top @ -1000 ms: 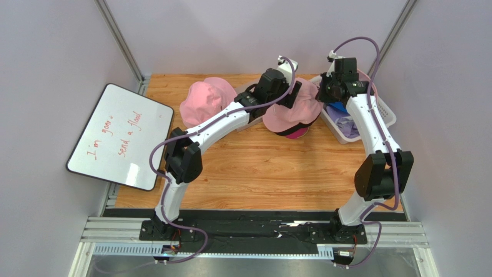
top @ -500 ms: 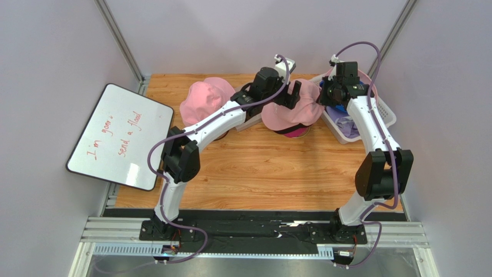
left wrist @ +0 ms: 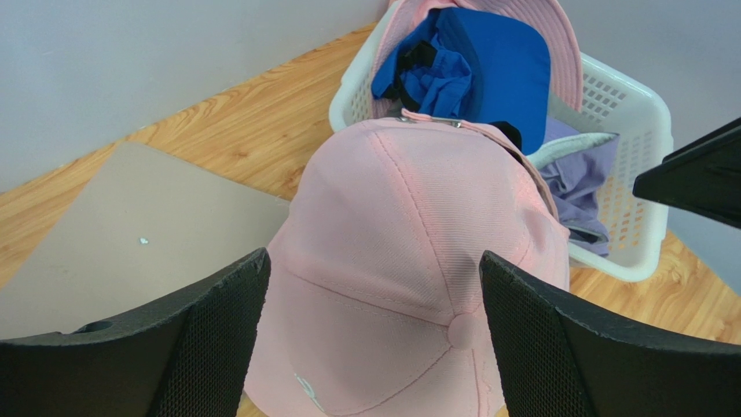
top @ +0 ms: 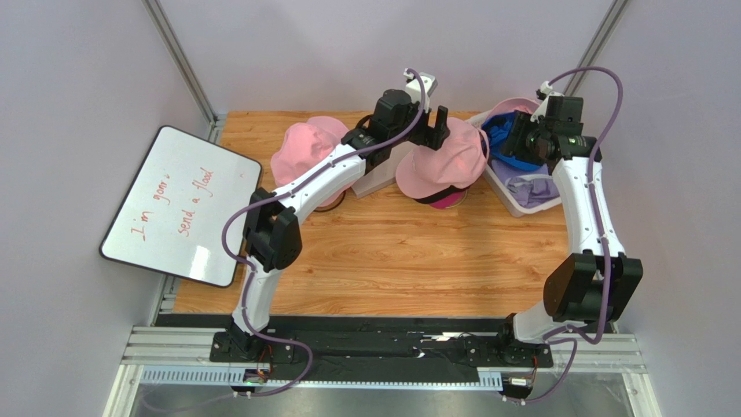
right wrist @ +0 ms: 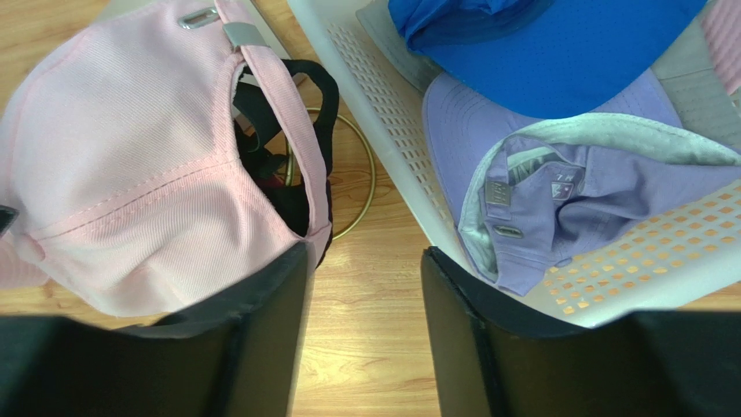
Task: Stack the hats
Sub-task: Stack the hat on the hat.
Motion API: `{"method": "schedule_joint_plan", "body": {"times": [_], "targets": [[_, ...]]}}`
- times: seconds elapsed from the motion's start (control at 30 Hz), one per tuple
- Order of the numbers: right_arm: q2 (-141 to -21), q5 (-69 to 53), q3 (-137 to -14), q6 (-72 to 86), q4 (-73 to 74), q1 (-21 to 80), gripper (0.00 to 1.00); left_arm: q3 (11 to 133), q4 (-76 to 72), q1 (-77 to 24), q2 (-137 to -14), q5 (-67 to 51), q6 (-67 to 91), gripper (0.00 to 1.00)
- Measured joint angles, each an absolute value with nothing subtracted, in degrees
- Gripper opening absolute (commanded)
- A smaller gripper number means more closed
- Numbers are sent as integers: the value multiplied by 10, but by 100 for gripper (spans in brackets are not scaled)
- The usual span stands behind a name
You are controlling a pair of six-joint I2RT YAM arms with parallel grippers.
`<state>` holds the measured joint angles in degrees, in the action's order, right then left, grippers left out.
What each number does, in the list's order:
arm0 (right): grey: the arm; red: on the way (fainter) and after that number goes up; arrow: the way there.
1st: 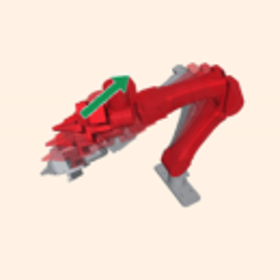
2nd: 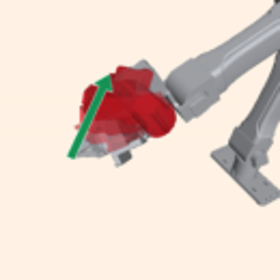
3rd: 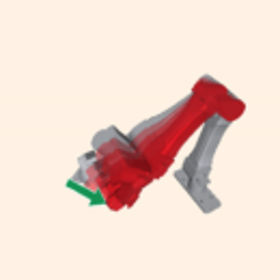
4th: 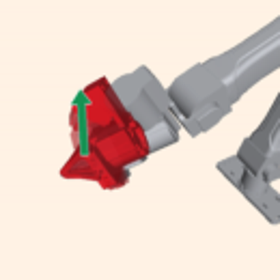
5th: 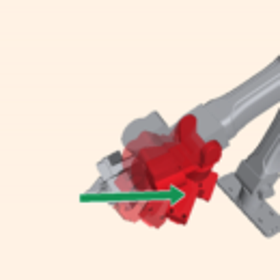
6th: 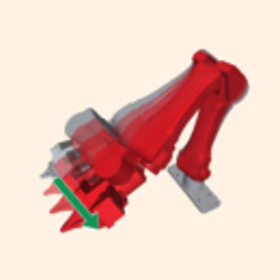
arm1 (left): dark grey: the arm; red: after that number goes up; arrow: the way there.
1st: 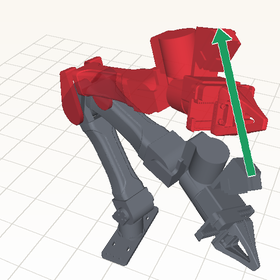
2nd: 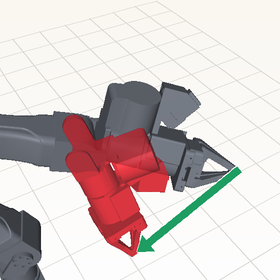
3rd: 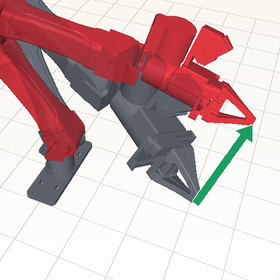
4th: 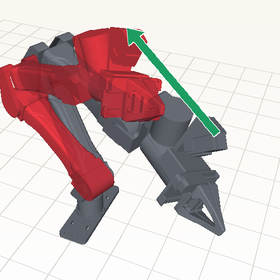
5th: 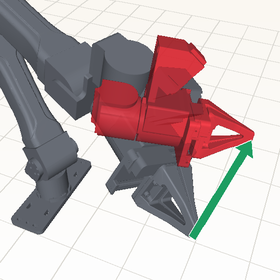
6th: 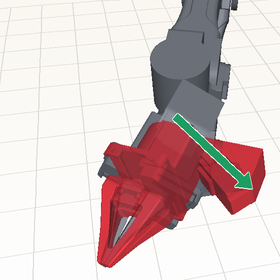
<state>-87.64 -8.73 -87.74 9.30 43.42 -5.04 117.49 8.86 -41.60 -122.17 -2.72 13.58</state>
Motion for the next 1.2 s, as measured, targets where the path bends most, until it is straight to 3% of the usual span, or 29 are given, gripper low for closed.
{"method": "schedule_joint_plan", "body": {"times": [0.13, 0.6, 0.7, 0.83, 1.2], "targets": [[-880, -101, -878, 94, 428, -54, 44, 1177, 89, -416, -1224, -38, 136, 93], [-957, -168, -893, 97, 387, -52, 43, 1223, 106, -416, -1251, -53, 126, 93], [-973, -169, -904, 97, 384, -52, 35, 1225, 108, -416, -1254, -56, 125, 94], [-1002, -170, -920, 96, 383, -52, 2, 1237, 113, -416, -1268, -60, 125, 93], [-1079, -151, -929, 104, 381, -49, 0, 1244, 109, -419, -1277, -63, 125, 93]]}}
